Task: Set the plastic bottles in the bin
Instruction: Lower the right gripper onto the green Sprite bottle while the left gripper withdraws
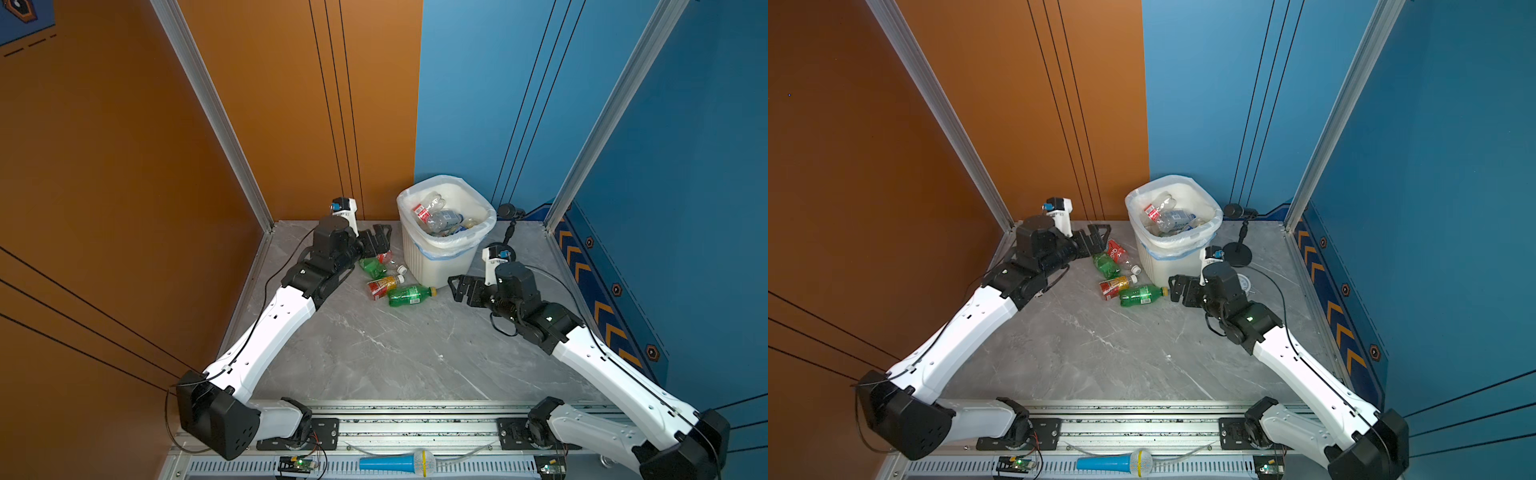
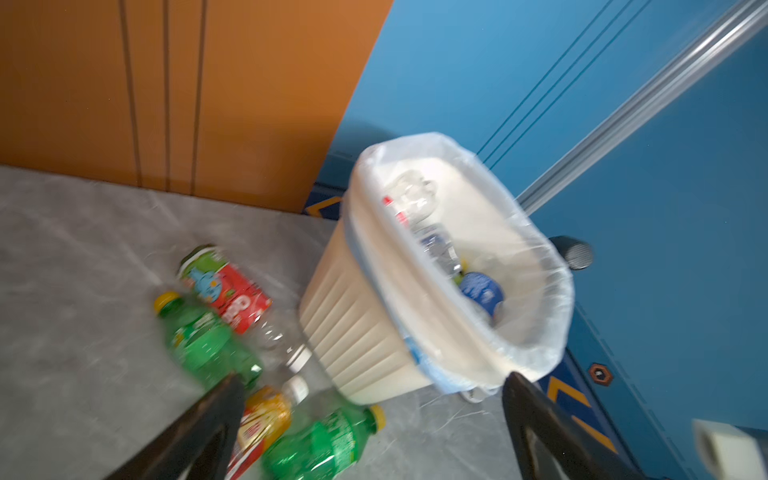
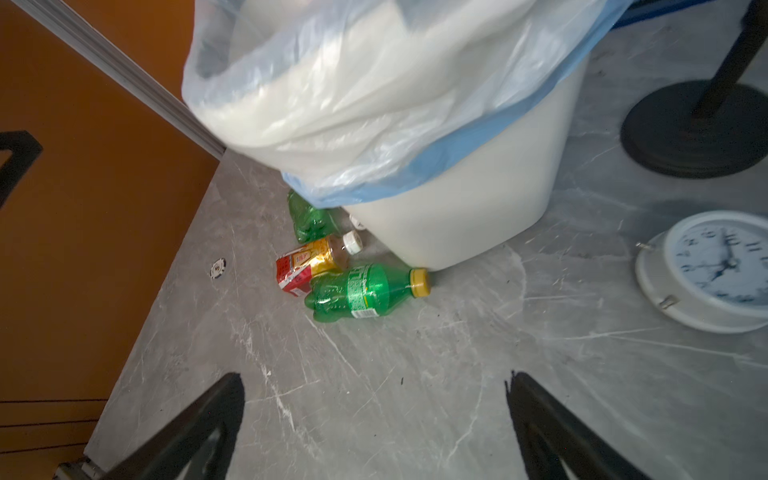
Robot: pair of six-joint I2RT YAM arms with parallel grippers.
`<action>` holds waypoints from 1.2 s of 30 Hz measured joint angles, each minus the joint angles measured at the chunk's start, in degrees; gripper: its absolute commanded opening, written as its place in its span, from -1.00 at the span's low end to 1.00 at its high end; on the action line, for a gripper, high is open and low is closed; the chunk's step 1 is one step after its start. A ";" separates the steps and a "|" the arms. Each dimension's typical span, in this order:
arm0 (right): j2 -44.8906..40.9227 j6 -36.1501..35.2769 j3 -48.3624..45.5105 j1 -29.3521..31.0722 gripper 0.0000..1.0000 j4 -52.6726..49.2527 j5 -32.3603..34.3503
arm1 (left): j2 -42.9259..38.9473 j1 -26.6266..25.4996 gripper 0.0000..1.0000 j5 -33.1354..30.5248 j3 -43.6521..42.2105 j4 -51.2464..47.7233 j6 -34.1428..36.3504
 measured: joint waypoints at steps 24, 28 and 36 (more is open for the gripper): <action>36.44 44.74 6.99 11.19 0.99 13.97 16.74 | -17.88 18.88 0.95 5.66 -27.23 6.45 -1.55; 40.54 46.75 10.38 11.19 0.99 14.12 16.74 | -18.60 19.58 0.95 6.64 -27.65 6.32 -1.86; 46.25 49.83 15.23 10.40 0.99 13.22 16.48 | -19.08 19.76 0.95 7.08 -28.28 6.32 -1.99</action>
